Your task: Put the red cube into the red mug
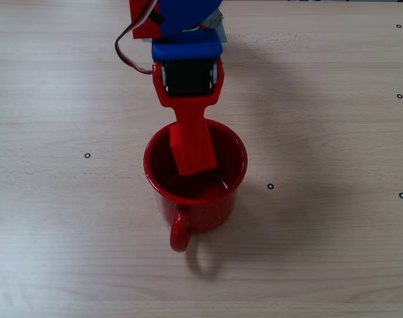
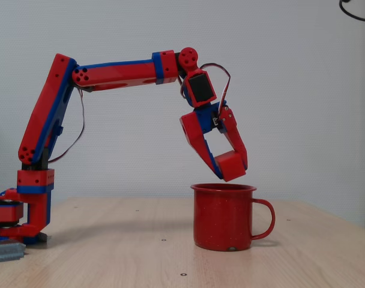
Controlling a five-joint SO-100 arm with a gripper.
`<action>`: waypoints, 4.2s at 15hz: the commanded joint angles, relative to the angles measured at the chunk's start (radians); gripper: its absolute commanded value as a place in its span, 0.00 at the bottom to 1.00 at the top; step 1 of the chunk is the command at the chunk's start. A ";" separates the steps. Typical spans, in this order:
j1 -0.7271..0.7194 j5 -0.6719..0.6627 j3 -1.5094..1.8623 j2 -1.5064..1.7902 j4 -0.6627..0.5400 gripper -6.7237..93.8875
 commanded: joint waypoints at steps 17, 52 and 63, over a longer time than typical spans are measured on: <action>0.011 -0.074 0.124 0.175 -0.052 0.50; -0.014 -0.086 2.108 2.128 -0.328 0.07; -0.005 -0.074 2.109 2.129 -0.325 0.07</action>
